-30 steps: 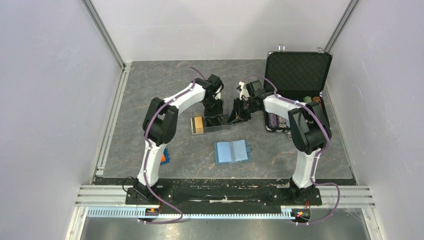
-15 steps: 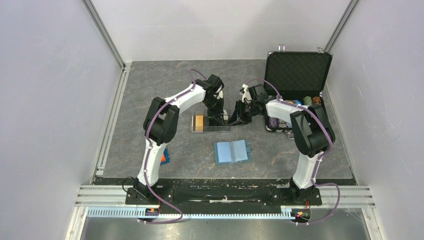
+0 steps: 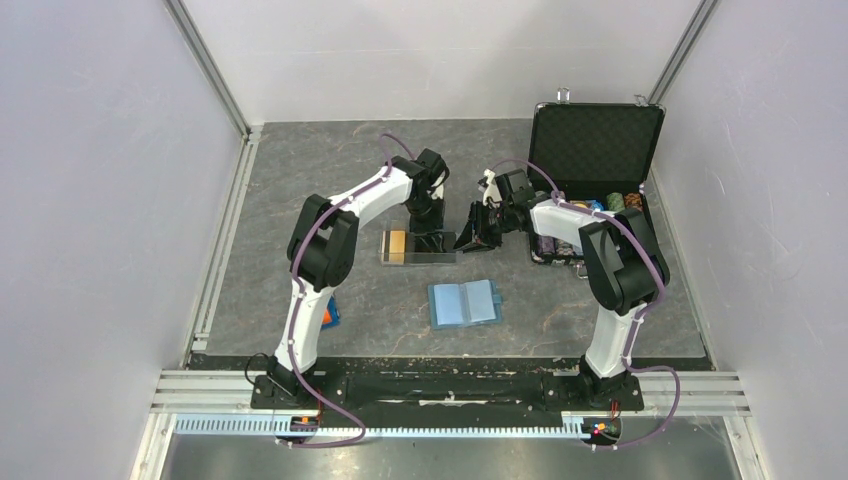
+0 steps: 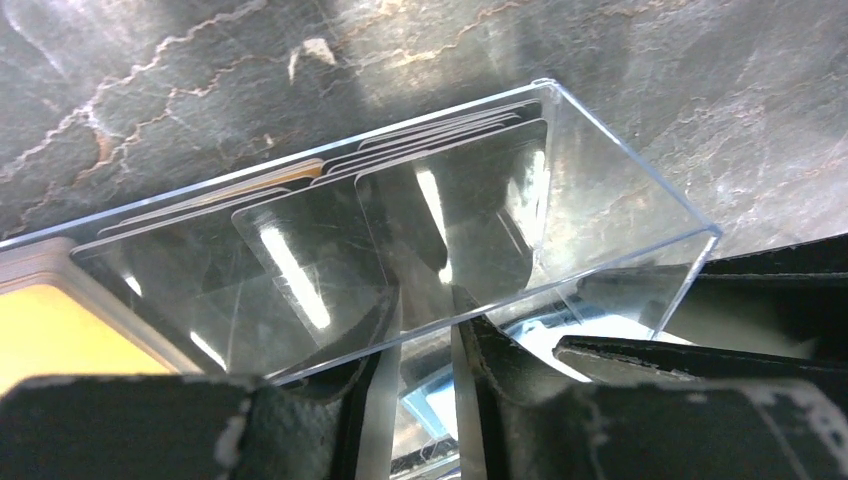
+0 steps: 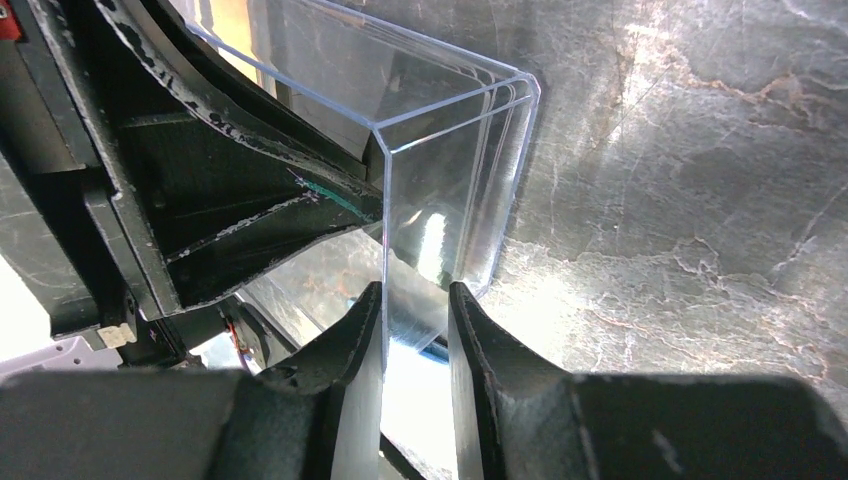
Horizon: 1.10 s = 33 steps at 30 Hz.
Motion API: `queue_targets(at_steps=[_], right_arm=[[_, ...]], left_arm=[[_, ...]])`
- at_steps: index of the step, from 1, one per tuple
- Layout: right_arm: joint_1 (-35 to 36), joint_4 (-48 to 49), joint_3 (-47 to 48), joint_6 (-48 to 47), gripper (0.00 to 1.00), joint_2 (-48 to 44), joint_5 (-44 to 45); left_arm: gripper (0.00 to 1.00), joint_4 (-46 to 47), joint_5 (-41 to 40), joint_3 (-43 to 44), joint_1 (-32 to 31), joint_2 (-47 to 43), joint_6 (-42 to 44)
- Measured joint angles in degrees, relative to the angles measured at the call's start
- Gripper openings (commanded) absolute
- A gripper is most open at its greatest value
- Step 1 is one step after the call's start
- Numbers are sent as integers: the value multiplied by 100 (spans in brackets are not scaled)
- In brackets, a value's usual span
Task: Put the credit cards into the card holder
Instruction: Pick up the credit card from the storage box.
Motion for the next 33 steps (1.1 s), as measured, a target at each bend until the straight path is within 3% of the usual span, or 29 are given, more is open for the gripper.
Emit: queue_targets(at_steps=[6,13,33], right_arm=[[2,0,0,4,14,0,0],[9,4,-2,33,14,0,2],[55,-33,-48,83,14,0,-142]], left_arm=[[35,-114,-107,37,0,2,2],[45,-50,-63,2,4,-35,-2],[55,365,-546,-1110,433,-800,-2]])
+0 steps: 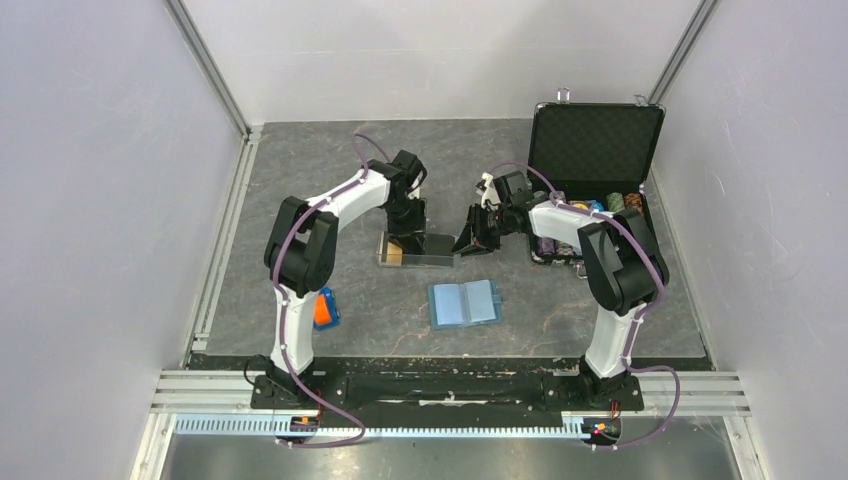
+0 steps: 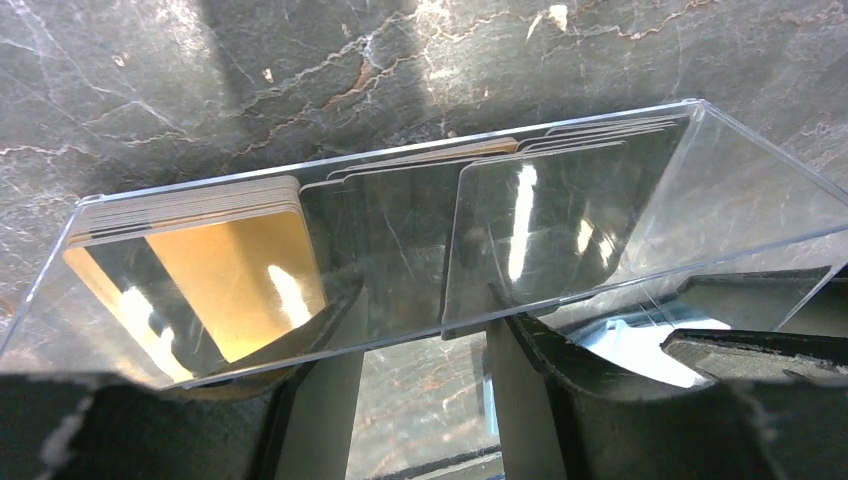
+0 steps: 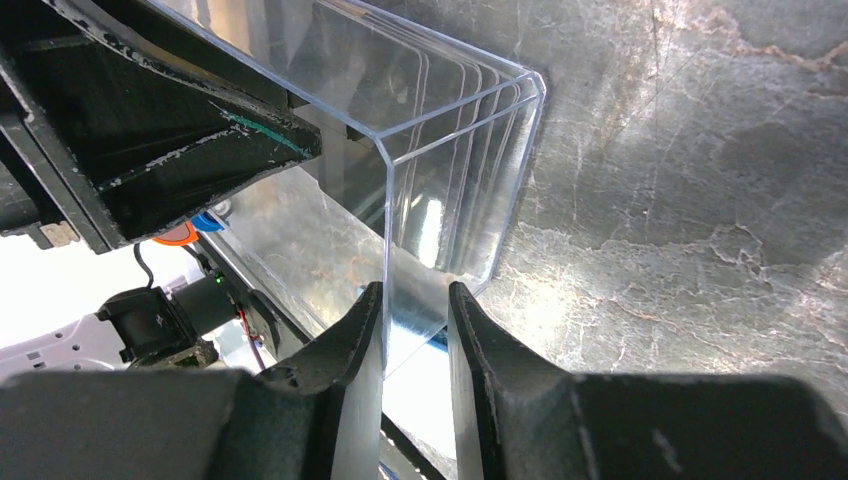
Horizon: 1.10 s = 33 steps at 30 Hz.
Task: Put the credit cards into the card holder
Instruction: Pick up the credit card from the storage box.
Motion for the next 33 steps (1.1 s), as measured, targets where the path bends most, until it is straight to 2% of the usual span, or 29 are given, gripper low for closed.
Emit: queue_targets(at_steps=[7,18,21,25,33], right_arm=[[7,7,-4,2,13,0,-2],[9,2,-4,0,13,0,-7],[9,-4,-4,0,13,0,-9],[9,-7,-4,0,13,0,-15],[13,-33,-7,-2,13,0,-87]], left_arm=[[54,4,-28,0,-7,46,0],[45,181,391,271,-391,264,-11],[46,382,612,271,-472,275,-33],[54,476,647,271,-498,273,-37],[53,439,238,87,-496,44,-31]])
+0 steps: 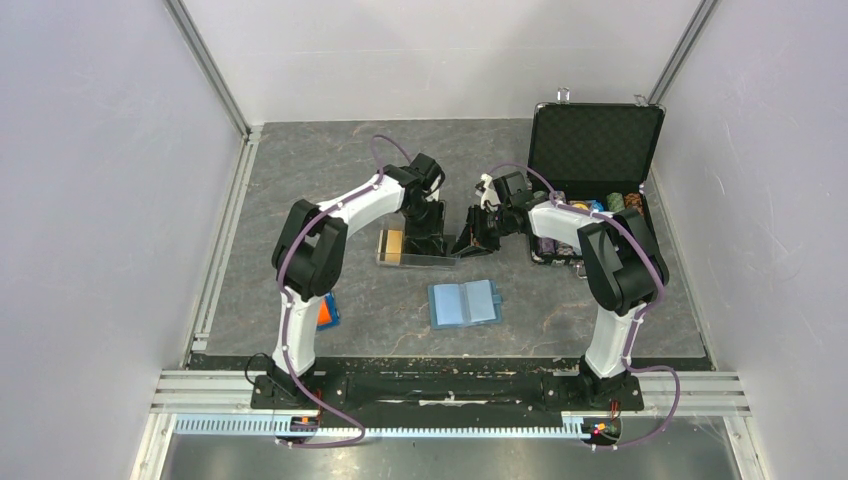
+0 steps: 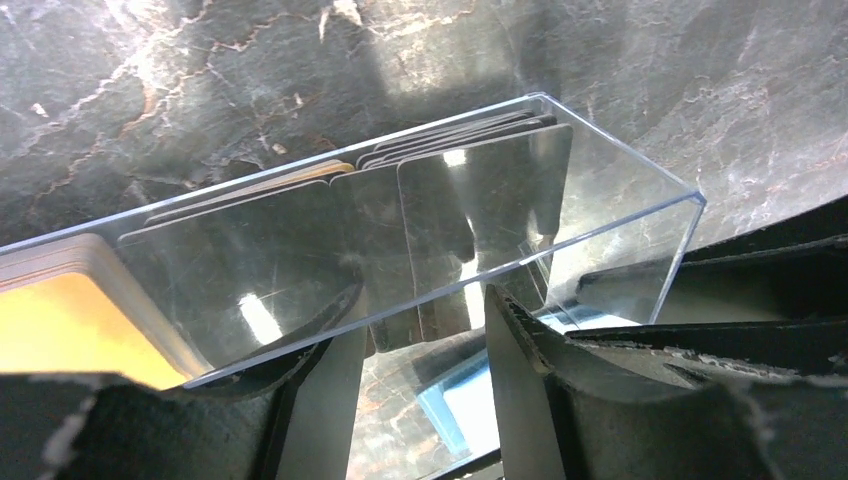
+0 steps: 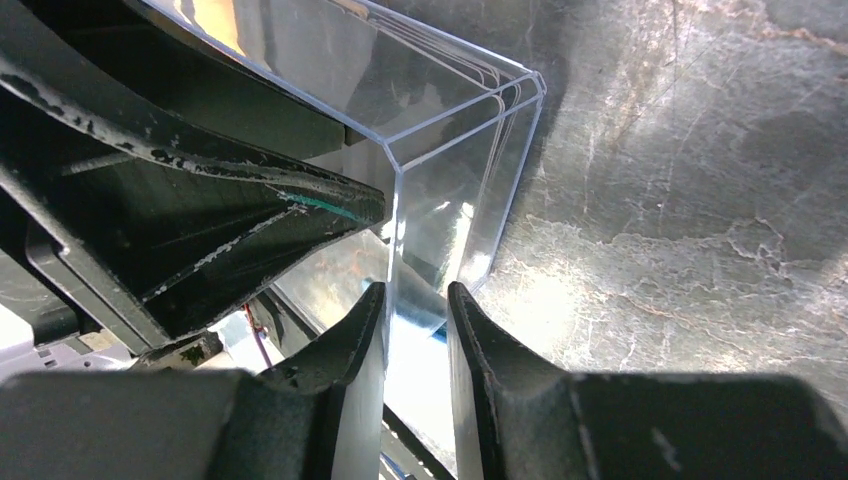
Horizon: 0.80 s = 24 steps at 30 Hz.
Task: Put the credit cards into the card holder
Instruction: Pick up the credit card from the storage box.
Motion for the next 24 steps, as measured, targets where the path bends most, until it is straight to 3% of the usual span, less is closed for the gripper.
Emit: queue_targets(at_steps=[14,20,24], right_arm=[[-2,-24,0,-24,12,0,-26],[0,-20,0,-24,12,0,-28],[-2,-28,0,-31,12,0,-37]], left_arm=[[41,87,308,-66,2,90,-9],[52,254,509,-92,-2,59,-22],[53,393,503,-184,-17,-68,-20]])
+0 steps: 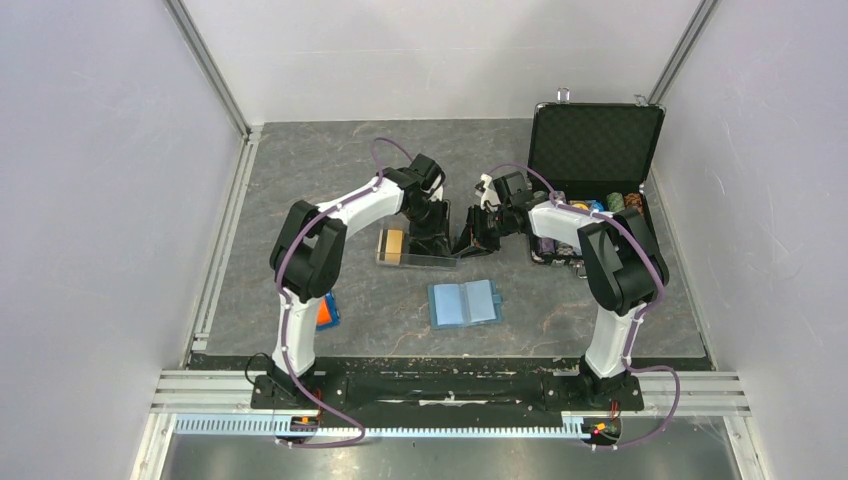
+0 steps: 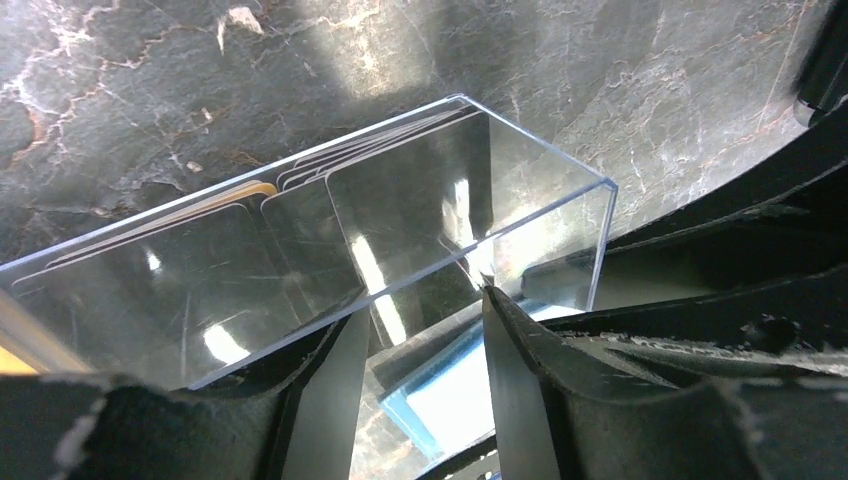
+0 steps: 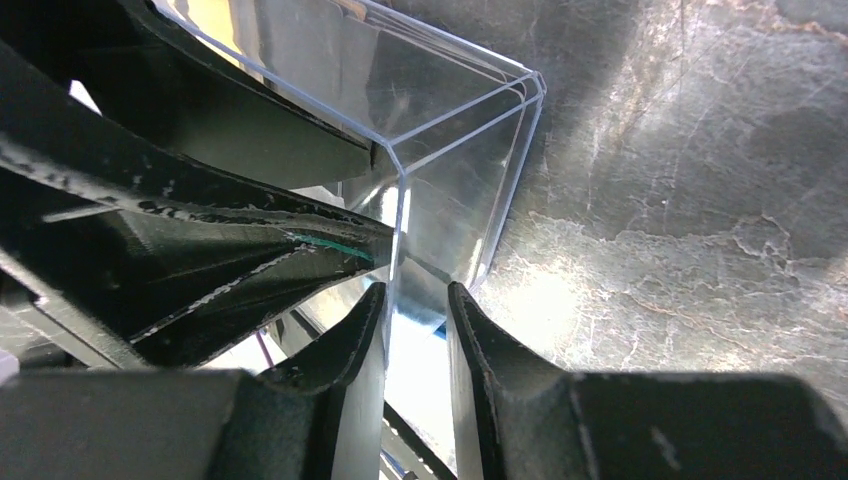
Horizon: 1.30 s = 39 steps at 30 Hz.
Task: Put the credit cards into the card holder
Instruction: Pick up the credit card from the storage box.
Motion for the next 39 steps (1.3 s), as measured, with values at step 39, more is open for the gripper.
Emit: queue_targets(at_steps=[39], right_arm=[[17,35,-79,15,12,-31,-33]], left_arm=[[24,949,452,-866,103,-291,-131]])
